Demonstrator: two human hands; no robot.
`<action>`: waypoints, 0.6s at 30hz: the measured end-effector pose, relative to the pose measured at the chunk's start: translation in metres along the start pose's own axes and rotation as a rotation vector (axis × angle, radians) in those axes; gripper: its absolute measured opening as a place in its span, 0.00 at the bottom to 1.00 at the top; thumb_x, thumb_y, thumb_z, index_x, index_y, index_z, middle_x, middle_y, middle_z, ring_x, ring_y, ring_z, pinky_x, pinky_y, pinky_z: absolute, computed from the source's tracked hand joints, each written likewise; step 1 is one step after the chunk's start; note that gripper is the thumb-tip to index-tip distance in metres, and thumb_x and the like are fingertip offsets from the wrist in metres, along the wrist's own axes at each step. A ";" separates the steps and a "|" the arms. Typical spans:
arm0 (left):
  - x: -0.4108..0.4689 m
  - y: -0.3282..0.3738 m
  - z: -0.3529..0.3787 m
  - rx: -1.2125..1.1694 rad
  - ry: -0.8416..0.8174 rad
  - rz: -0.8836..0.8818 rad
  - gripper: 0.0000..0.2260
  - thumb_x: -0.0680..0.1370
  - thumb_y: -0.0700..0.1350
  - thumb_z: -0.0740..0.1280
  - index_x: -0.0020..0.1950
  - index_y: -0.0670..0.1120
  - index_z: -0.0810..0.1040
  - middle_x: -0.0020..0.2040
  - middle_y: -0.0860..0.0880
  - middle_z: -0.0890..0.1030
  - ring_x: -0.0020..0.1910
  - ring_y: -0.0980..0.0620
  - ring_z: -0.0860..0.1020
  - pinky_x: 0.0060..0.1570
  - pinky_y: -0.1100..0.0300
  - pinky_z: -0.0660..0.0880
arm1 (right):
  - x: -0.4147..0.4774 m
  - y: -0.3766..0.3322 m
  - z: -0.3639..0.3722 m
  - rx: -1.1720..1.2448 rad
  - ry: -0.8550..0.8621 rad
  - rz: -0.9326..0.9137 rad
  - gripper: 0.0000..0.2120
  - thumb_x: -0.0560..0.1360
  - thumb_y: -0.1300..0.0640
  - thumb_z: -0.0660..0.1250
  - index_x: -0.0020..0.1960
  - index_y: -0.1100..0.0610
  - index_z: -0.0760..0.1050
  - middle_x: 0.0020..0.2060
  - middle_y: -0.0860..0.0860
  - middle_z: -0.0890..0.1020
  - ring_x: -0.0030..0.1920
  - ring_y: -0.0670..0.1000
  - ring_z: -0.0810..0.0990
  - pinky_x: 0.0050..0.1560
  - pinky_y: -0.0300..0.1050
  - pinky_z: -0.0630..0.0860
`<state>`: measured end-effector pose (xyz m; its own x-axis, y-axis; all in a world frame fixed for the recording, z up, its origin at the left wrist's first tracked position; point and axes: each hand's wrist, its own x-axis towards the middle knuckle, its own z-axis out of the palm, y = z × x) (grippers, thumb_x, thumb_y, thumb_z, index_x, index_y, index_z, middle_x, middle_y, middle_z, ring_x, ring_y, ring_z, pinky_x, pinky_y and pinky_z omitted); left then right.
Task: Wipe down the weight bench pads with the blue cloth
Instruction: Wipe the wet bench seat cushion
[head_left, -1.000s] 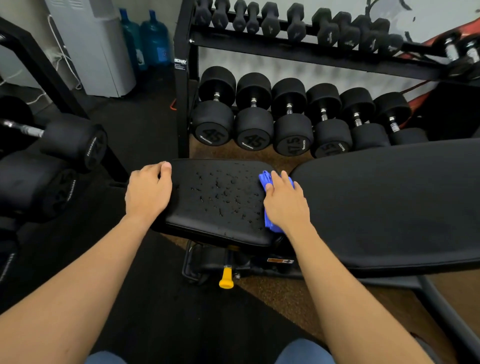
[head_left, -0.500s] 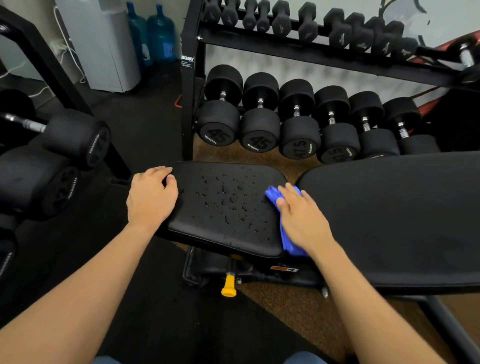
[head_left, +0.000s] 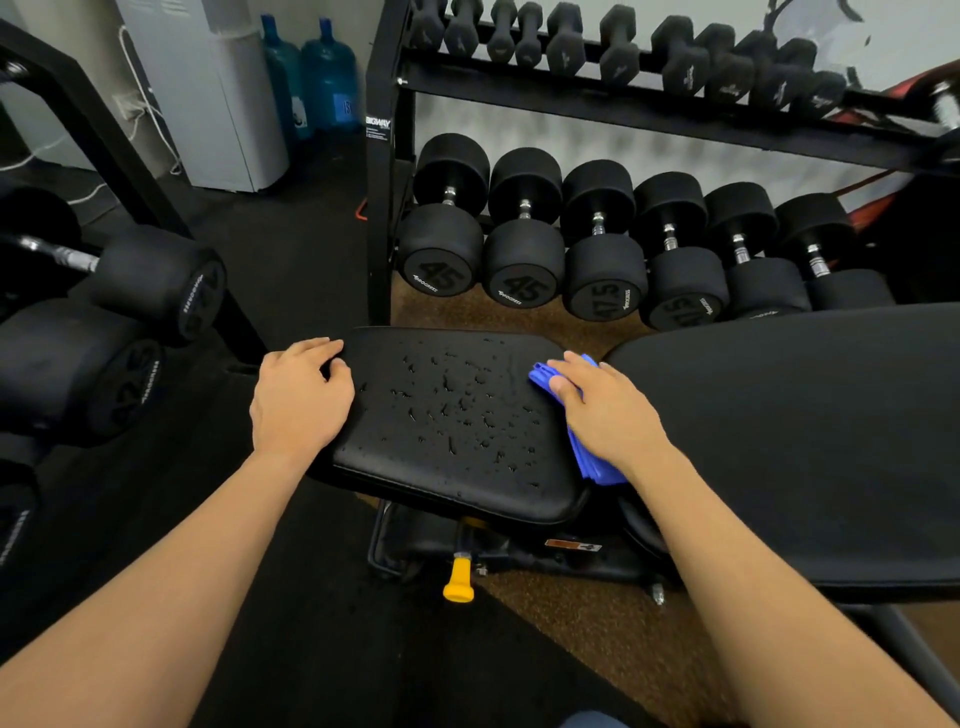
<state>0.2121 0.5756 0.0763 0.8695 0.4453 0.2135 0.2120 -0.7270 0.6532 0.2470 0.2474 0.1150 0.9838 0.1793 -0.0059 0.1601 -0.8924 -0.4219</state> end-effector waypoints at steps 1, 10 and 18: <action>0.000 0.001 0.000 -0.005 0.004 -0.005 0.17 0.81 0.51 0.60 0.68 0.54 0.80 0.70 0.56 0.77 0.65 0.47 0.75 0.63 0.43 0.74 | 0.020 -0.004 -0.001 -0.004 -0.008 0.006 0.20 0.86 0.47 0.52 0.76 0.44 0.67 0.78 0.45 0.64 0.77 0.55 0.60 0.73 0.51 0.59; -0.002 0.004 -0.004 -0.023 -0.005 -0.024 0.18 0.80 0.53 0.59 0.67 0.55 0.80 0.69 0.59 0.76 0.62 0.47 0.77 0.62 0.42 0.75 | 0.015 -0.006 0.007 -0.053 -0.108 -0.186 0.20 0.84 0.41 0.52 0.75 0.38 0.66 0.77 0.36 0.62 0.80 0.49 0.52 0.76 0.58 0.59; -0.005 0.011 -0.005 0.018 0.009 -0.036 0.17 0.82 0.49 0.60 0.69 0.52 0.79 0.70 0.56 0.76 0.71 0.49 0.69 0.63 0.46 0.71 | 0.085 -0.044 0.017 -0.131 -0.061 -0.115 0.19 0.85 0.44 0.51 0.74 0.41 0.68 0.75 0.45 0.69 0.76 0.56 0.61 0.70 0.58 0.64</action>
<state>0.2078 0.5675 0.0861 0.8574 0.4758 0.1964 0.2510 -0.7195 0.6475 0.3220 0.3090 0.1174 0.9523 0.3045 -0.0215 0.2842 -0.9101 -0.3015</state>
